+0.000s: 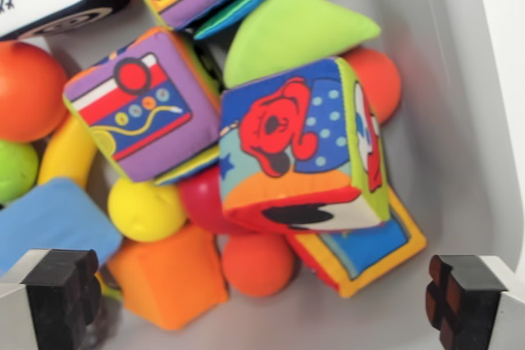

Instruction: Pick an object from the bin

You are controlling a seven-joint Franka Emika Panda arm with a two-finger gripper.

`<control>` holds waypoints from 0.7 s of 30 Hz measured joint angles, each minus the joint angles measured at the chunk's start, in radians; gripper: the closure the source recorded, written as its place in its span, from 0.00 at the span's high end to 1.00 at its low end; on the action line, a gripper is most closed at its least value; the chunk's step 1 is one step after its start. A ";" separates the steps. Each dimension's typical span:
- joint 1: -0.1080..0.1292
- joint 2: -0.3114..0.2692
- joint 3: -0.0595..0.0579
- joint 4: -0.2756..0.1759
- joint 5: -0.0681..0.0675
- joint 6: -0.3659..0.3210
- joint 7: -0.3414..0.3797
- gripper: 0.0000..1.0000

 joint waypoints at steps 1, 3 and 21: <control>-0.002 0.003 0.001 0.002 0.001 0.001 -0.016 1.00; -0.006 0.010 0.002 0.007 0.002 0.002 -0.048 1.00; -0.047 0.066 0.016 0.055 0.012 0.011 -0.324 1.00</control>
